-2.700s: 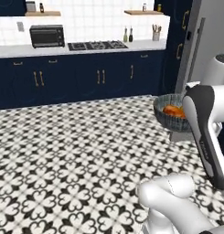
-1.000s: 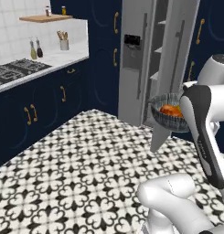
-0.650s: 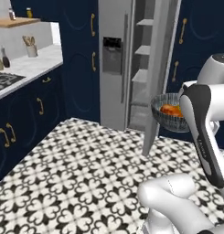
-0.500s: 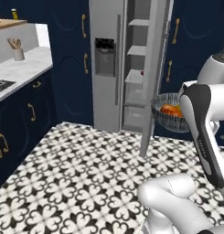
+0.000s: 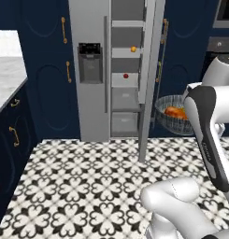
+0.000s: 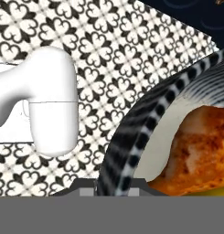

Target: Pick the chicken drumstick and lemon from their plates and place them in the bowl. Then put the bowl in the fridge.

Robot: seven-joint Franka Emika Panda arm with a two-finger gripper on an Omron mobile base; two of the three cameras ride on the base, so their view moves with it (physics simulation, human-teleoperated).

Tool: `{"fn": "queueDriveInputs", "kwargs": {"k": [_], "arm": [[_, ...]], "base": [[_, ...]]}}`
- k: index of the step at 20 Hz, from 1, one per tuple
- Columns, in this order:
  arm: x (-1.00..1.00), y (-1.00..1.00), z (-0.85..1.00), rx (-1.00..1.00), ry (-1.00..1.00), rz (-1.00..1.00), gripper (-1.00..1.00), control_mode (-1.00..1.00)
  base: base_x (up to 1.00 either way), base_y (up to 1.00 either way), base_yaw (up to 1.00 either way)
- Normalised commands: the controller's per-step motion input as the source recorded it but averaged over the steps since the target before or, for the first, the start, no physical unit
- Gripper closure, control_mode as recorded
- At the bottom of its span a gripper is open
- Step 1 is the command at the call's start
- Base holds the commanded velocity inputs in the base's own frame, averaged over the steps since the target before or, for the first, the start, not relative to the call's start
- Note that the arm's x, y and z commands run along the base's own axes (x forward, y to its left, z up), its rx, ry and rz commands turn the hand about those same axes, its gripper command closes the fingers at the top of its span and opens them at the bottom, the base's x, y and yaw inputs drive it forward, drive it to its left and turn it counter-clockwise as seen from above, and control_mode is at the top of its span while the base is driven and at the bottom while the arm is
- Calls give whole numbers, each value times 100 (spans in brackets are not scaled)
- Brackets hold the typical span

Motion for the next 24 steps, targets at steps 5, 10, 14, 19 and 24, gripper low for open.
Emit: {"fn": "queueDriveInputs", "kwargs": {"k": [5,10,14,19,24], "arm": [[0,0,0,0,0,0,100,100],[0,0,0,0,0,0,100,100],[0,0,0,0,0,0,100,100],[0,0,0,0,0,0,100,100],[0,0,0,0,0,0,100,100]], "base": [[60,100,-46],[63,100,-43],[61,74,-29],[71,36,-17],[76,14,-11]]}}
